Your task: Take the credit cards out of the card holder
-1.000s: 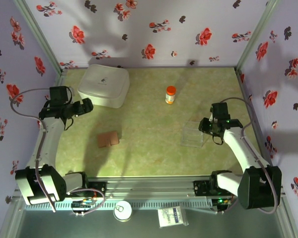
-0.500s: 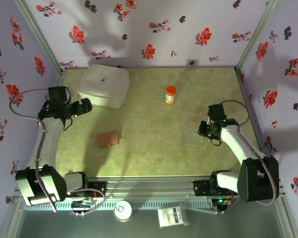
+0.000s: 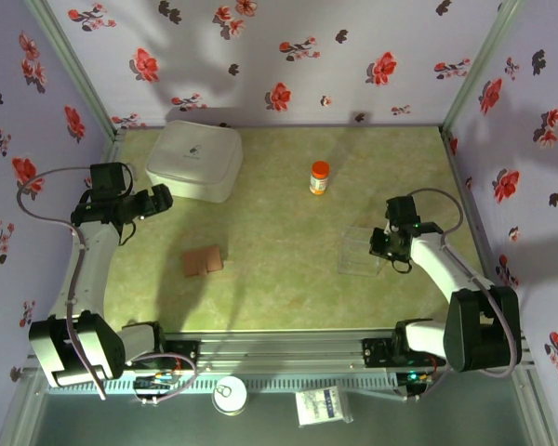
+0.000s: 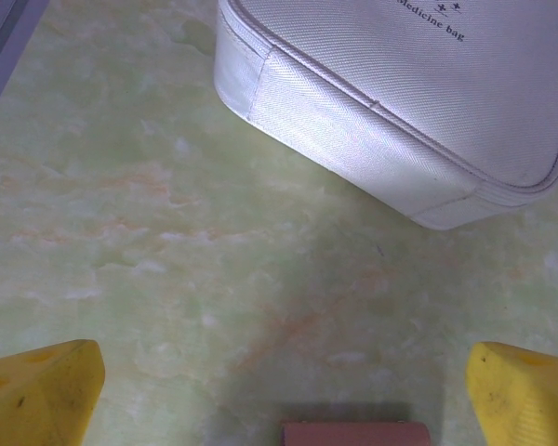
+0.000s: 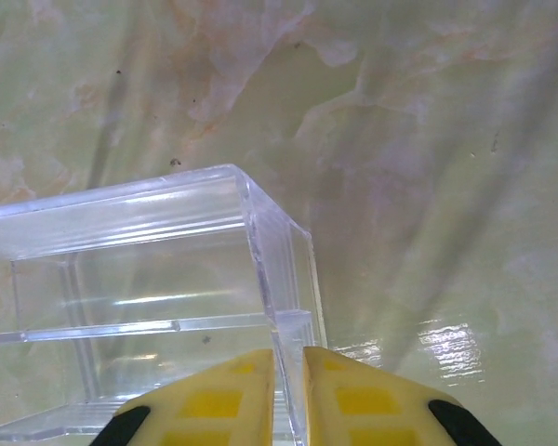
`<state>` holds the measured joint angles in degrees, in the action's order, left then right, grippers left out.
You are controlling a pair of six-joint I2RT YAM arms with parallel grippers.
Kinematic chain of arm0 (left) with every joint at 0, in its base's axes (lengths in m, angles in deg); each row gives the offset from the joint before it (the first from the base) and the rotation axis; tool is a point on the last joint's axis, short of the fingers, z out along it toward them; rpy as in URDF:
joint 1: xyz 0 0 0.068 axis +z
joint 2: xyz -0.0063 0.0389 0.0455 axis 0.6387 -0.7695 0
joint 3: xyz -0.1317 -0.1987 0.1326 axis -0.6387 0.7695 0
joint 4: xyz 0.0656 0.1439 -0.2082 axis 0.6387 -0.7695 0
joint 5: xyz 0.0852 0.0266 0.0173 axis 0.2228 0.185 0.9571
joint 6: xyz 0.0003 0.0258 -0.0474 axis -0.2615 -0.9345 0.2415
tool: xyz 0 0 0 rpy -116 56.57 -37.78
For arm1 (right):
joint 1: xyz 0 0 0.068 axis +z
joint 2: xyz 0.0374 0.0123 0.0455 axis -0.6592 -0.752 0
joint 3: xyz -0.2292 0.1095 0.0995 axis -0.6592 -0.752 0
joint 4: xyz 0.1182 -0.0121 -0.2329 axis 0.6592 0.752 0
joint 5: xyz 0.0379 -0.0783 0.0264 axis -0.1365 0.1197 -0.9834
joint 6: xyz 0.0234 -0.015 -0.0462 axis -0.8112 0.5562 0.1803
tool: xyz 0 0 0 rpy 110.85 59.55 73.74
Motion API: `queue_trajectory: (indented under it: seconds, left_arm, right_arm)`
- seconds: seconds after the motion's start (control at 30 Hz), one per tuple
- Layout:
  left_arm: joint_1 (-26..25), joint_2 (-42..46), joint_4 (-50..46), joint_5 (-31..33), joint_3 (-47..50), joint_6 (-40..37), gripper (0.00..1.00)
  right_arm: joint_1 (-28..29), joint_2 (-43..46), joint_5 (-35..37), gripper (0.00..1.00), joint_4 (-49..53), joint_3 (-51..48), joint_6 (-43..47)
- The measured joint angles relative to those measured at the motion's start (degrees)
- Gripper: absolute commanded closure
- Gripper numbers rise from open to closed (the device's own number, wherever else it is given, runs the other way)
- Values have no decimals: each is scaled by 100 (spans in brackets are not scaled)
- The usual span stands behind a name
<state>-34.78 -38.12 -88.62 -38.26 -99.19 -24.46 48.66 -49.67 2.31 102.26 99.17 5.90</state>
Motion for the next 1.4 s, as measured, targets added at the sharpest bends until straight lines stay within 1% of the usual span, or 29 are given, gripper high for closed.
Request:
queue_trajectory:
  seconds: [0.47,0.6,0.77,1.0,1.23,1.4]
  left_arm:
    - [0,48,46,-44,83,-2,0]
    - [0,52,52,-46,87,0,0]
    - [0,52,90,-50,87,0,0]
    - [0,52,90,-149,87,0,0]
    - [0,52,90,-236,87,0,0]
    - [0,52,90,-275,87,0,0]
  right_arm:
    - [306,-157,275,98,-9,140,-4]
    - [514,-249,339,99,31,229,-13]
    - [903,-525,426,99,188,619,-136]
    - [1569,-1259,627,100,310,1692,-264]
    - [2223,-2426,800,100,310,3005,-391]
    - [2498,-3346,879,100,339,3930,-468]
